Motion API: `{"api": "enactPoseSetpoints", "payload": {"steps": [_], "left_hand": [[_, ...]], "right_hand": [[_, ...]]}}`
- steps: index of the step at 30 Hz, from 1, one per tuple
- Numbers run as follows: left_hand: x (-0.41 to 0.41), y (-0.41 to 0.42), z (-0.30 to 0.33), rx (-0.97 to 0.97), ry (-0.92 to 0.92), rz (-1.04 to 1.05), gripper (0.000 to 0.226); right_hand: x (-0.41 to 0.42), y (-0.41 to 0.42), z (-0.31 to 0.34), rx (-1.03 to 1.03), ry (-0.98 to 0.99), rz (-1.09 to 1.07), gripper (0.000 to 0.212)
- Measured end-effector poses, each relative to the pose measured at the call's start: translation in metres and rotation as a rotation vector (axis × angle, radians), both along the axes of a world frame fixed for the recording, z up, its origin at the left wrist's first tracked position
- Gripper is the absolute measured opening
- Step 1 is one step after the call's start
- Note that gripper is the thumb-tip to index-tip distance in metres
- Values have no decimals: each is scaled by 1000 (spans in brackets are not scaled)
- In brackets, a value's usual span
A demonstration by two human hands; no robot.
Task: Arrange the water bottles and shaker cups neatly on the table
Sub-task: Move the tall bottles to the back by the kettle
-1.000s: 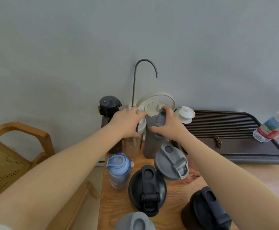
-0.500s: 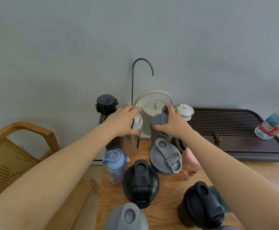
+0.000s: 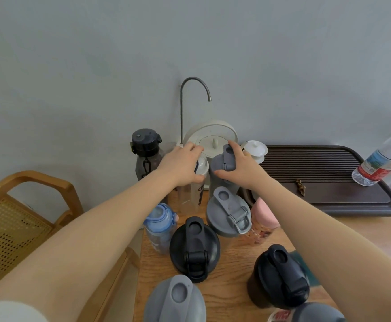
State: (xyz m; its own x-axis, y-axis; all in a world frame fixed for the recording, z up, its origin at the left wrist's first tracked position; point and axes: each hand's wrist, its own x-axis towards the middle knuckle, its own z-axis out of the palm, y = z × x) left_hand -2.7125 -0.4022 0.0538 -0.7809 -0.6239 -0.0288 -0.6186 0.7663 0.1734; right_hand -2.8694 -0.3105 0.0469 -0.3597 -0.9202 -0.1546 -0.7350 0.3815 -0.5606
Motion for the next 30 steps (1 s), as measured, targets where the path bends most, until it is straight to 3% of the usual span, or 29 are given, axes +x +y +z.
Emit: {"api": "enactPoseSetpoints", "payload": {"steps": [2,4,7,10,12,15,19,24,30], "left_hand": [[4,-2,1,15,6,-7,86],[11,0,2,59,46,-37,90],[27,5,6,155,139,-71,86],[54,11,4,81,252,-82,79],[79,19,1,96,267,-106,77],[113,34,-13,154,112,-171,73],[130,43,-36,250,-97,-164,86],[123,44,-50,164,-74,-125,79],[166,51,-47,133,-72,-227,75]], "right_hand": [[3,2,3,1,88,-10,98],[10,10,12,-162,186,3,92],[27,33,32,-318,228,301,66],[42,62,42,-61,263,660,54],[56,77,41,89,302,834,71],[79,84,29,183,445,978,90],[97,81,15,235,606,955,96],[110,84,4,192,670,851,99],[122,86,-2,150,751,679,95]]}}
